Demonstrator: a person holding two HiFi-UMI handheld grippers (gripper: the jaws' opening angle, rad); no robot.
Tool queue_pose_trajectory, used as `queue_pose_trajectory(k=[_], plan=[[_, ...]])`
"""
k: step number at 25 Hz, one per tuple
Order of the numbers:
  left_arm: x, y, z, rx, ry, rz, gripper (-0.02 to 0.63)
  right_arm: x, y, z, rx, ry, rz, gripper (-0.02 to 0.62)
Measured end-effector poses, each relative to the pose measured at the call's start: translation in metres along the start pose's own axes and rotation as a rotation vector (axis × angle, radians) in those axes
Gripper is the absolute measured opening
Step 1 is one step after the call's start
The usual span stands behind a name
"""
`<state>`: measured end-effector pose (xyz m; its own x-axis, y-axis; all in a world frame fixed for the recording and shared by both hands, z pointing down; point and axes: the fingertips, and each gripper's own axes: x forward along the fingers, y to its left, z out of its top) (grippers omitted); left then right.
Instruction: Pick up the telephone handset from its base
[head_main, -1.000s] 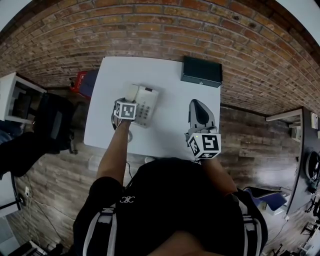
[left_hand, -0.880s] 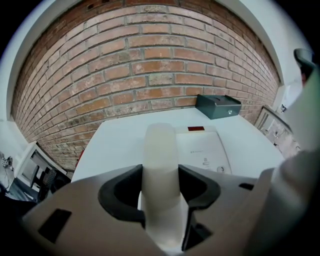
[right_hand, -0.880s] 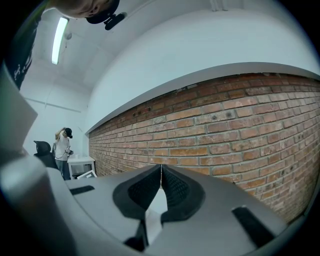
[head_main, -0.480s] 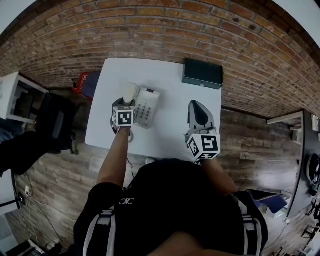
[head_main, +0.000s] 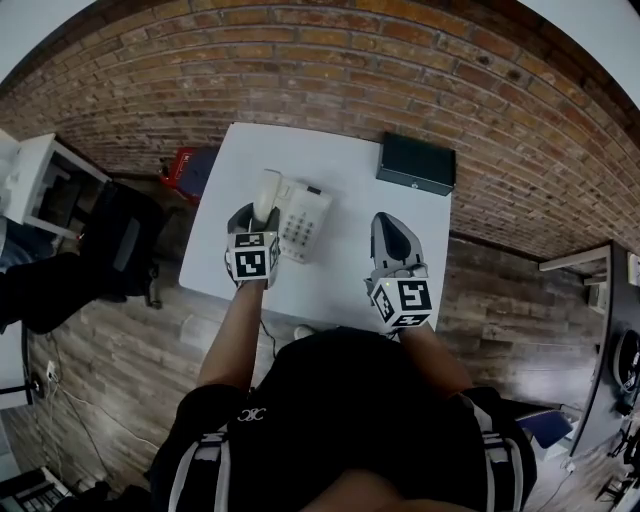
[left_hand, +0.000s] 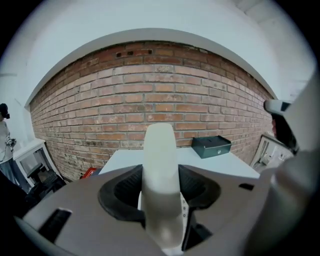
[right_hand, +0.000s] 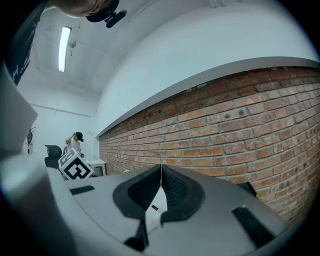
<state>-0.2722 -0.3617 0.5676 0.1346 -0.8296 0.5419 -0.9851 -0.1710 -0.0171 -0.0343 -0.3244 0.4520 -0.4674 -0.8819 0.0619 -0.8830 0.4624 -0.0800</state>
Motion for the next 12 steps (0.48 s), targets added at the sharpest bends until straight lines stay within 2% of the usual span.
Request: queue_pose_trajectory(k=[5,12], plan=[[-0.039,-0.006,0.021,-0.025,-0.129,-0.006,0.210,0.005,0.017,0.003,0.002,-0.015,0.047,-0.002],[-0.085,-0.010,0.034,-0.071,-0.239,0.009,0.212,0.015,0.036,0.003,-0.007,-0.018,0.077,-0.002]])
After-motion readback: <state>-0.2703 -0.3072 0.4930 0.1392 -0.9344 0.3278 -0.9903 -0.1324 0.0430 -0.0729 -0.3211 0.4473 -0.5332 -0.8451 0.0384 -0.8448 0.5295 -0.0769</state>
